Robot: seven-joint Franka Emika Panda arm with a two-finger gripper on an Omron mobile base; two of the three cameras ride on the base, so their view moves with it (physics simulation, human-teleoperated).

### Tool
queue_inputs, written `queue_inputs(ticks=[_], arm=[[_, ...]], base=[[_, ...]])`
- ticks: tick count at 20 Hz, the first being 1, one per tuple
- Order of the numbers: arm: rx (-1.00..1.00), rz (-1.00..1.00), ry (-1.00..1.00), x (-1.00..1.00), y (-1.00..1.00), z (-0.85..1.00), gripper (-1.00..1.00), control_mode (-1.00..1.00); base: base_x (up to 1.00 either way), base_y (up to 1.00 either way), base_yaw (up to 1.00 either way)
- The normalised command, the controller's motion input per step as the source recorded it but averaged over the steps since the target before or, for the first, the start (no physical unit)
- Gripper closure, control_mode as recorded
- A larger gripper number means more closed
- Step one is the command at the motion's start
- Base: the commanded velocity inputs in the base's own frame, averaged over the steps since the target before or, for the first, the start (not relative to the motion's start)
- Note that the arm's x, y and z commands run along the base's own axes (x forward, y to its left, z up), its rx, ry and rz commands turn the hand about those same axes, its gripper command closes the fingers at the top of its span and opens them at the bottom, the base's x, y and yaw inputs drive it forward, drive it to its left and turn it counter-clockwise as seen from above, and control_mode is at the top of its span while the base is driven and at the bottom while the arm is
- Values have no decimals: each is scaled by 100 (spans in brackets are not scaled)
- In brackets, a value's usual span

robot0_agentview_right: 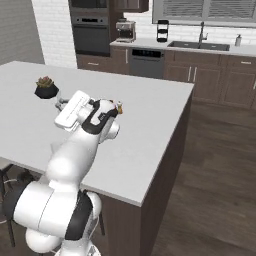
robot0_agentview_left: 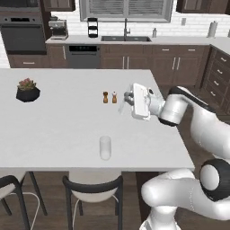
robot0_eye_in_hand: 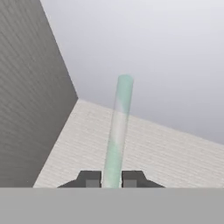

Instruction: Take a straw from the drawer in front and place it inside the glass cup on the dining counter.

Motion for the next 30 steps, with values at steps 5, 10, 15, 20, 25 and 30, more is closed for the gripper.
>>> queue_inputs(ticks=[5,10,15,20,25,30], arm=[[2,13,9,-17,24,0,100,-100],[-13,1,1,-44,39,-3,100,-100],[-13,0,4,-60,61,-1,100,-100],[-2,0,9,-57,15,0,100,-100],[0,-3,17,-13,-24,0,100,-100],[-1,-1,21,0,-27,-1,100,-100]], base=[[0,0,0],[0,0,0],[0,0,0],[0,0,0],[0,0,0],[0,0,0]])
